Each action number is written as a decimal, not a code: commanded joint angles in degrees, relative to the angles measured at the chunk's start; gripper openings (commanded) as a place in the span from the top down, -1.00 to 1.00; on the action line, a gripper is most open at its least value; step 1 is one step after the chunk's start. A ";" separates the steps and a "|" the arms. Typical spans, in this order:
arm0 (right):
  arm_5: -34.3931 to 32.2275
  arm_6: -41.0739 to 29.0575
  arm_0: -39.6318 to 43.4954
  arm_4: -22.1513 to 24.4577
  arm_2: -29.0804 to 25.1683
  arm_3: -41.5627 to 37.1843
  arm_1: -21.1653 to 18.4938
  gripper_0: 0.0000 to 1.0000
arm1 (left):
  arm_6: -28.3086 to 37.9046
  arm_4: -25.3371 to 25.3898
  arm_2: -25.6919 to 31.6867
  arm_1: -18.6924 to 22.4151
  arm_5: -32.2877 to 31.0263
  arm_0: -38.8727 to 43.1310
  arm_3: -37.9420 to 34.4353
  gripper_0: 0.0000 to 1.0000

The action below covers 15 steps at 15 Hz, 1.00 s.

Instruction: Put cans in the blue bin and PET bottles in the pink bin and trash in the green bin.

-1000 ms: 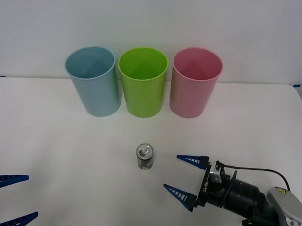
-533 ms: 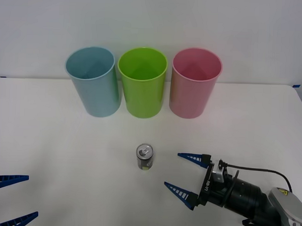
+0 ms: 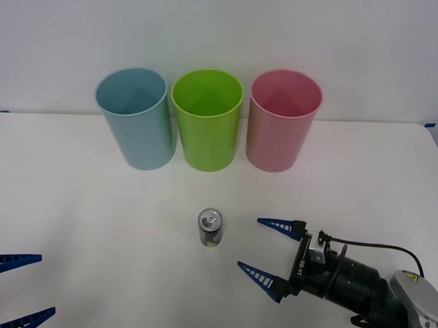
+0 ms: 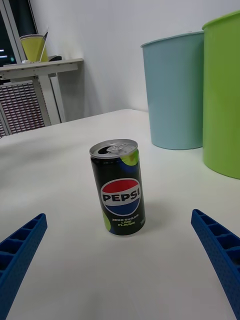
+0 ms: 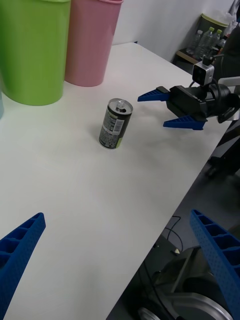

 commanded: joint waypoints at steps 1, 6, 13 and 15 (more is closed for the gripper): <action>0.00 0.02 -0.01 -0.01 0.24 -0.36 0.00 -1.00 | 0.00 0.00 0.00 0.00 0.01 -0.01 0.00 -1.00; 0.17 0.02 -0.36 -0.09 0.59 -0.45 0.09 -1.00 | 0.00 0.00 0.00 0.00 0.01 -0.01 0.00 -1.00; 1.93 0.02 -1.06 -0.01 1.12 -0.36 0.97 -1.00 | 0.00 0.00 0.00 0.00 0.01 -0.01 0.00 -1.00; 2.99 0.02 -1.24 -0.01 1.73 -0.36 1.06 -1.00 | 0.00 0.00 0.00 0.00 0.01 -0.01 0.00 -1.00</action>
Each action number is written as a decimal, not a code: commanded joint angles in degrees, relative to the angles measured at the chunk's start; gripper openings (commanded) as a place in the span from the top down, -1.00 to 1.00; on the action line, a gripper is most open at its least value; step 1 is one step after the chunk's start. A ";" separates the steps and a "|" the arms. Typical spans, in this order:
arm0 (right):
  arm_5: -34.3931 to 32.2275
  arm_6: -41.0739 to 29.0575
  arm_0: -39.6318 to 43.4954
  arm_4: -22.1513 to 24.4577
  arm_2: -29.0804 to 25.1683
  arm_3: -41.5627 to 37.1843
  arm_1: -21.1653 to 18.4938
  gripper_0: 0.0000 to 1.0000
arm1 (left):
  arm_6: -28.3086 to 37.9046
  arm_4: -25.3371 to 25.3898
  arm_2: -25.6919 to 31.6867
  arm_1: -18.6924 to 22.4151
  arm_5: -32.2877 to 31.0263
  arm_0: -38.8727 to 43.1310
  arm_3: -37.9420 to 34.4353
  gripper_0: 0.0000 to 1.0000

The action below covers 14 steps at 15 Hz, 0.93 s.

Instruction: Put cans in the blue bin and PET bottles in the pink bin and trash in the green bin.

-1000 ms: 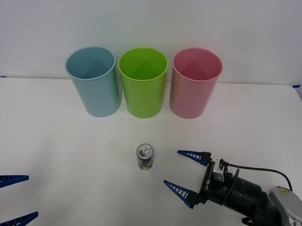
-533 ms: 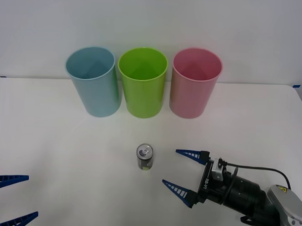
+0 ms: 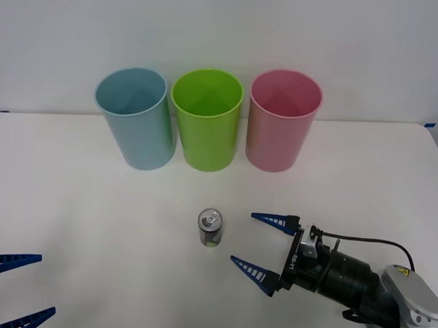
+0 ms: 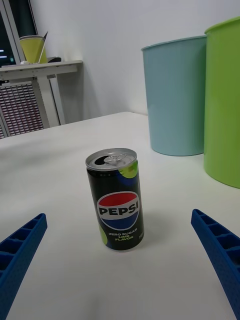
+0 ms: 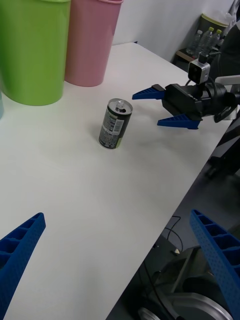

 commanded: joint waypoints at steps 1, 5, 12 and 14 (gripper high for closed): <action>1.22 0.01 -0.16 0.02 0.67 0.02 0.07 -1.00 | 0.00 0.00 0.00 0.00 0.00 0.00 0.00 -1.00; 3.24 0.01 -0.34 0.02 2.08 -0.59 0.07 -1.00 | 0.00 0.00 0.00 0.00 0.00 0.00 0.00 -1.00; 5.87 0.80 -0.34 0.02 4.36 -1.21 0.15 -1.00 | 0.00 0.00 0.00 0.00 0.00 0.00 0.00 -1.00; 7.11 1.24 -0.60 0.02 4.89 -1.21 0.42 -1.00 | 0.00 0.00 0.00 0.00 0.00 0.00 0.00 -1.00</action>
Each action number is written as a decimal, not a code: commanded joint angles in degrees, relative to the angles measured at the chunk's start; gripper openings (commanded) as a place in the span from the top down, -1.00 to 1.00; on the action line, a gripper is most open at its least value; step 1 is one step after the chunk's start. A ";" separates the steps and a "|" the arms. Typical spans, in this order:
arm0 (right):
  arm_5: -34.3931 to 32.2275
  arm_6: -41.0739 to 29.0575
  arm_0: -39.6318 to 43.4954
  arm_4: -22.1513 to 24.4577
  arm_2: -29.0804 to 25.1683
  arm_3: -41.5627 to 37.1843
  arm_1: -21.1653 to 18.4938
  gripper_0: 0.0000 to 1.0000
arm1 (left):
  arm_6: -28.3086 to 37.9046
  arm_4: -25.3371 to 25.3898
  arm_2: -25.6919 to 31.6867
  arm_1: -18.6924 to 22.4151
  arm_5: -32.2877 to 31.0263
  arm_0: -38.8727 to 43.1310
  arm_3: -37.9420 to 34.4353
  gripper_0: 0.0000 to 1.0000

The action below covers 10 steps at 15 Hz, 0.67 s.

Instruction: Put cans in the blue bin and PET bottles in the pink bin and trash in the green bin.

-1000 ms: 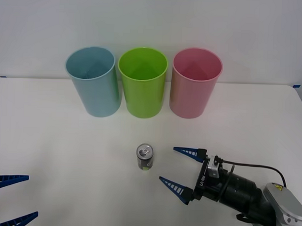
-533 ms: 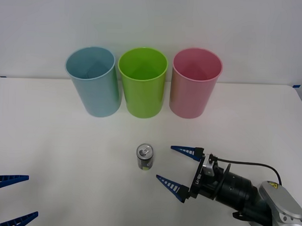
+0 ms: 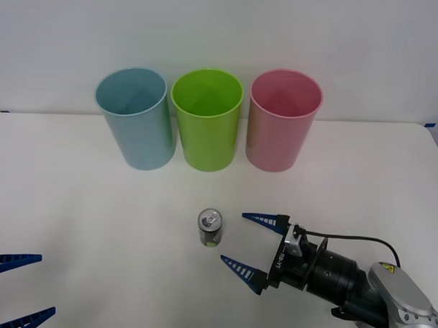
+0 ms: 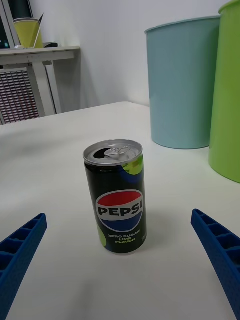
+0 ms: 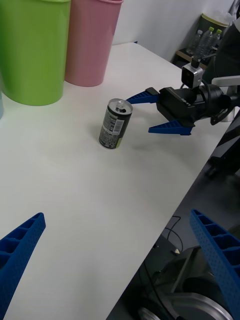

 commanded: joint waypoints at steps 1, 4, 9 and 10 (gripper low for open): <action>1.58 0.58 -0.21 0.01 0.99 0.00 0.25 -1.00 | 0.00 0.00 0.00 0.00 0.00 0.00 0.00 -1.00; 3.25 0.67 -0.21 -0.08 2.04 -0.53 0.78 -1.00 | 0.00 0.00 0.00 0.00 0.00 0.00 0.00 -1.00; 4.92 1.37 -0.21 0.62 2.22 -0.53 2.62 -1.00 | 0.00 0.00 0.00 0.00 0.00 0.00 0.00 -1.00; 5.36 1.37 -0.21 0.54 2.57 -0.53 2.71 -1.00 | 0.00 0.00 0.00 0.00 0.00 0.00 0.00 -1.00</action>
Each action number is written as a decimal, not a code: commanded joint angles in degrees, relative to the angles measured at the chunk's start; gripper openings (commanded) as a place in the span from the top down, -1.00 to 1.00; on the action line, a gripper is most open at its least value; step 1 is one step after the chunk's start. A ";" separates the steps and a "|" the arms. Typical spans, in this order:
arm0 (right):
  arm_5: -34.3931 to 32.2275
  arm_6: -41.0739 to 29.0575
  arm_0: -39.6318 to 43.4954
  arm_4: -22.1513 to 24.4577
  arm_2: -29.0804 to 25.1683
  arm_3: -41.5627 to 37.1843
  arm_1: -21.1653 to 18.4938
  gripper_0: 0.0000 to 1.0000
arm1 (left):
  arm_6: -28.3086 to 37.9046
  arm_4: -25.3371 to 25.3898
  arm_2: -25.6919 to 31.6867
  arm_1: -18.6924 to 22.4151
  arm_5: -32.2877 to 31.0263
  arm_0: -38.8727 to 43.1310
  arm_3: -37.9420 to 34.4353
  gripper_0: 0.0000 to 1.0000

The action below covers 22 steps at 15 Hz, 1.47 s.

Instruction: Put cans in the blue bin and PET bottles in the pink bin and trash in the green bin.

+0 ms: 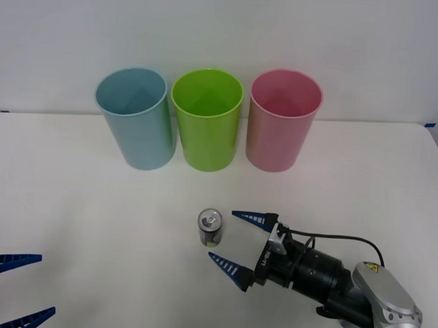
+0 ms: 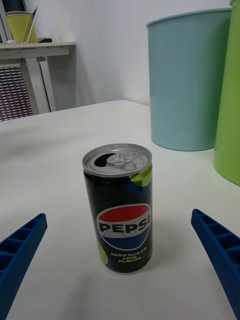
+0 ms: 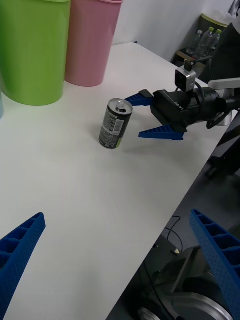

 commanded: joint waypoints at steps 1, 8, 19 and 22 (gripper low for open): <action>1.07 0.13 -0.09 0.09 0.50 0.00 0.37 -1.00 | 0.00 0.00 0.00 0.00 0.00 0.00 0.00 -1.00; 3.09 0.66 -0.18 0.09 0.85 0.00 1.60 -1.00 | 0.00 0.00 0.00 0.00 0.00 0.00 0.00 -1.00; 6.26 0.83 -0.27 -0.18 2.87 0.00 3.45 -1.00 | 0.00 0.00 0.00 0.00 0.00 0.00 0.00 -1.00; 6.35 0.83 -0.53 -0.18 3.05 0.09 3.89 -1.00 | 0.00 0.00 0.00 0.00 0.00 0.00 0.00 -1.00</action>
